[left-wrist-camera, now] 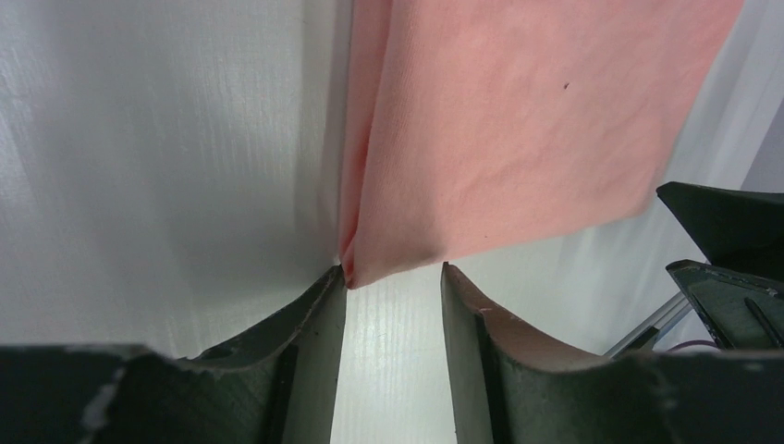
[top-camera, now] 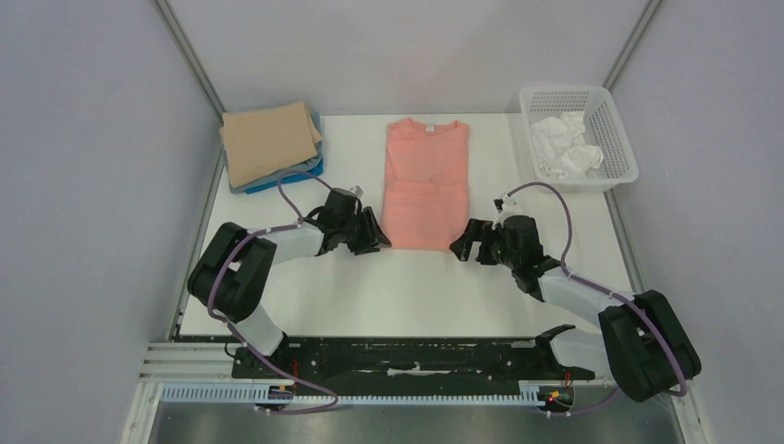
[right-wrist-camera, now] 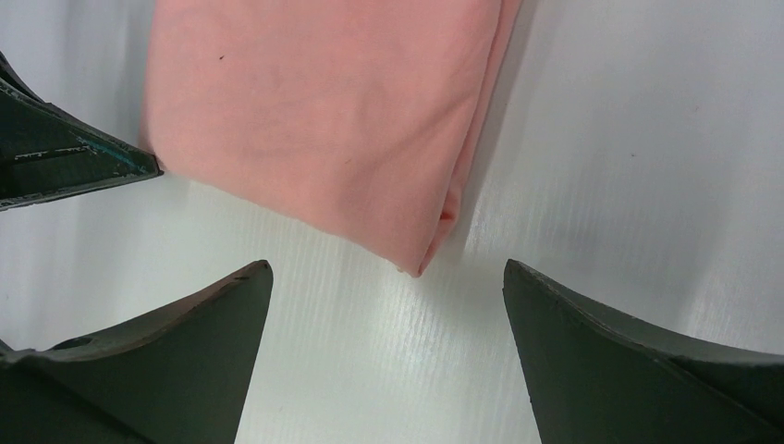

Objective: Fold and stack the t-shirts
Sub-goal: Grab one side of the 2/3 rectangular tshirt with both arms

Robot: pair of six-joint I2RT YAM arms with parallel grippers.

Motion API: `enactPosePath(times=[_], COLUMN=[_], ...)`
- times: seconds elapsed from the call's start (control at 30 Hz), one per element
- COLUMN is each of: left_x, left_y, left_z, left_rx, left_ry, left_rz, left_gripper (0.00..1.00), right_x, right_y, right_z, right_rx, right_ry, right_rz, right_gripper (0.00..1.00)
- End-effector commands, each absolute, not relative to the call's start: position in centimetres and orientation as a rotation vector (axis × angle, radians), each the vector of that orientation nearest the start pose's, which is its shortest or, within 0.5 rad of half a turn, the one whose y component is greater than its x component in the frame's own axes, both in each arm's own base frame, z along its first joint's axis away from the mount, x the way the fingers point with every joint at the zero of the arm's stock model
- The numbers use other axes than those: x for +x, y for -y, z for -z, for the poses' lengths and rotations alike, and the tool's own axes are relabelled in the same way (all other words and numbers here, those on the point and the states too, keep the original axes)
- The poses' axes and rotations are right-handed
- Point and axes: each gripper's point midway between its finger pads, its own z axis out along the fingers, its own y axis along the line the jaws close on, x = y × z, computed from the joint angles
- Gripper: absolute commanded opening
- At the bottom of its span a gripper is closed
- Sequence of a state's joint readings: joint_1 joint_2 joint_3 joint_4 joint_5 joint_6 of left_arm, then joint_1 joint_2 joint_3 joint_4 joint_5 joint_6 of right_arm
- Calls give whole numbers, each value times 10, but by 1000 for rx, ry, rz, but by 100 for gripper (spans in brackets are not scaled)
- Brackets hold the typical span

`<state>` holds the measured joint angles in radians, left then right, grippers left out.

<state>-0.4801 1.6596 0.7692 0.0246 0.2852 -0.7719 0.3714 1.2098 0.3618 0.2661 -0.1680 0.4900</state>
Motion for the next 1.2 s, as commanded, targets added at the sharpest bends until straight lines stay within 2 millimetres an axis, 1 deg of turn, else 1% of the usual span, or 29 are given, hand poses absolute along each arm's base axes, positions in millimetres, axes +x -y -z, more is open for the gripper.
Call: enactPosePath(times=[0.0,0.1,0.17,0.23,0.27,0.3,0.33,0.37,0.4,0.53,0.6,0.67,0.77,0.83,0.87,0.9,1.03,1.1,1.17], left_x=[294,297,299,301,301,301,300,299,299,295,294,292,288,281,277,271,242,223,204], left_y=[230,224,222,223,224,224,227,228,227,220,219,218,215,215,215,215,209,205,208], left_z=[-10,-3,0,4,7,9,10,11,12,17,17,18,21,24,24,25,27,30,29], left_rx=[-292,-309,-307,-310,-308,-308,-298,-295,-298,-311,-306,-307,-316,-319,-317,-320,-314,-297,-259], left_ry=[-2639,-2649,-2654,-2661,-2671,-2682,-2692,-2696,-2699,-2696,-2689,-2687,-2698,-2716,-2718,-2723,-2737,-2742,-2745], left_rz=[757,688,665,658,656,658,673,681,676,638,640,636,625,635,645,649,640,614,616], left_gripper=[41,39,36,32,26,21,15,7,2,2,2,2,2,2,2,2,2,2,2], right_x=[275,267,263,261,262,262,264,266,267,272,275,277,273,267,263,258,226,208,187], right_y=[-163,-166,-164,-164,-164,-165,-164,-164,-164,-169,-171,-174,-181,-182,-182,-181,-178,-174,-172], right_z=[-53,-47,-43,-39,-38,-37,-35,-35,-34,-30,-27,-25,-21,-17,-15,-15,-5,1,7], right_rx=[30,16,19,21,23,29,50,63,76,98,112,114,96,89,84,76,35,1,-59], right_ry=[-2215,-2239,-2250,-2259,-2261,-2261,-2260,-2251,-2247,-2240,-2244,-2254,-2270,-2285,-2292,-2296,-2342,-2368,-2395], right_rz=[-693,-720,-719,-718,-718,-720,-716,-717,-718,-748,-754,-769,-818,-833,-835,-841,-842,-827,-810], right_gripper=[98,98,98,95,94,92,88,84,81,72,66,52,31,16,4,0,0,0,0])
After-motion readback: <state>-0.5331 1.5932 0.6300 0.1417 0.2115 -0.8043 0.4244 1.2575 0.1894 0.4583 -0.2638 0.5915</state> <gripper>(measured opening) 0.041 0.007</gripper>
